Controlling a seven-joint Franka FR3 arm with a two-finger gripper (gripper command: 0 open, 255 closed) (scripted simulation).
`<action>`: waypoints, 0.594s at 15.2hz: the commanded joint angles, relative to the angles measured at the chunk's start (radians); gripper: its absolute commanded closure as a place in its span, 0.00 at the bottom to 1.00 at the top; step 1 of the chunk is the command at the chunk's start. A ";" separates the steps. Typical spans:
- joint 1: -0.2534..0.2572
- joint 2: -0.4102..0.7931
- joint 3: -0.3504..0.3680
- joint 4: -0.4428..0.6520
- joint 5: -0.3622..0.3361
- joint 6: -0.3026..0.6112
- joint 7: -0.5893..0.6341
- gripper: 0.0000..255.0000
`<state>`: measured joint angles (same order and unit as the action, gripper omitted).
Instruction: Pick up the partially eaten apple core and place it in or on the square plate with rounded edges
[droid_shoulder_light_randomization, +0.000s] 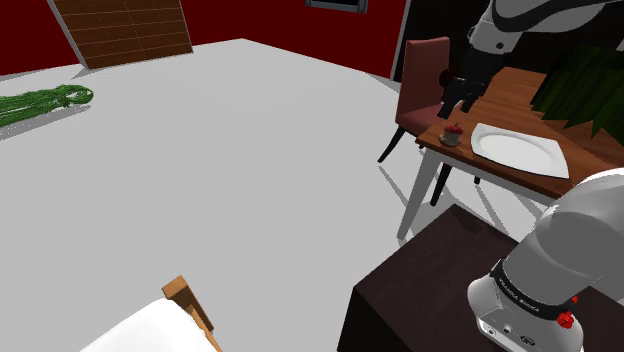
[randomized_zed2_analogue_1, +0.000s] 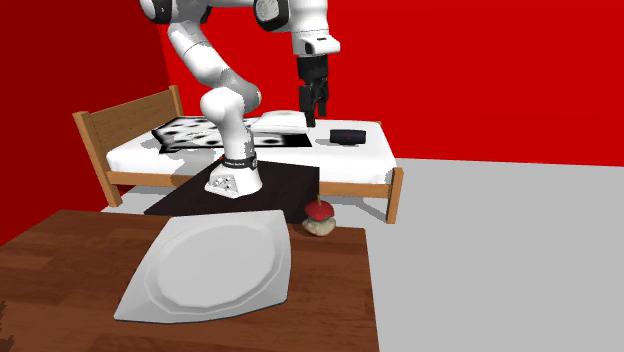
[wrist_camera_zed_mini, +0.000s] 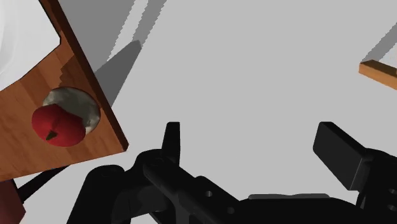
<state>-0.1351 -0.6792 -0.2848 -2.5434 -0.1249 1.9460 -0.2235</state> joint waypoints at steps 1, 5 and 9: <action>-0.013 0.040 -0.045 0.001 -0.020 0.048 -0.047 0.00; -0.025 0.141 -0.133 0.016 -0.041 0.147 -0.136 0.00; -0.023 0.262 -0.223 0.053 -0.033 0.244 -0.235 0.00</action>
<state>-0.1588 -0.4552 -0.4797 -2.5096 -0.1619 2.1664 -0.4253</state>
